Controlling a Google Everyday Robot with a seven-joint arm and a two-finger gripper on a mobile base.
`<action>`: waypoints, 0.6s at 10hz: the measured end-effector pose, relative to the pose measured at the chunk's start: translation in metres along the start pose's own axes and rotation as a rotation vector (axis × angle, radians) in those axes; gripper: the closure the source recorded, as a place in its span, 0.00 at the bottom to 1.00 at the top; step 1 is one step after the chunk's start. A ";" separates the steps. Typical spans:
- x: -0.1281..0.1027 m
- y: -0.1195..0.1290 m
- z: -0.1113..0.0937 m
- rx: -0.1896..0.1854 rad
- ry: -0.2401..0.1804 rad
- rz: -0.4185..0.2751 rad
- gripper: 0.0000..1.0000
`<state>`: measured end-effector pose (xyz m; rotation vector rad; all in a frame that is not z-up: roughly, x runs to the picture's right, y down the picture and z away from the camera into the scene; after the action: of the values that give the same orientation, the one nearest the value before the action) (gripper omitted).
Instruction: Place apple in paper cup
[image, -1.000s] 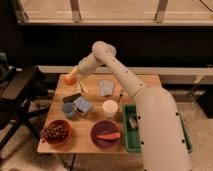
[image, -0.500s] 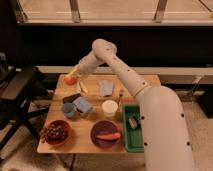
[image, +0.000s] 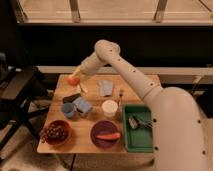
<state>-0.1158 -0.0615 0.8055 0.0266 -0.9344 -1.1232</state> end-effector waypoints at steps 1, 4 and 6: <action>-0.010 0.015 -0.016 -0.011 0.016 0.031 1.00; -0.049 0.061 -0.067 -0.031 0.061 0.123 1.00; -0.072 0.077 -0.082 -0.021 0.056 0.135 1.00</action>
<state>-0.0122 -0.0039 0.7438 -0.0218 -0.8621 -1.0019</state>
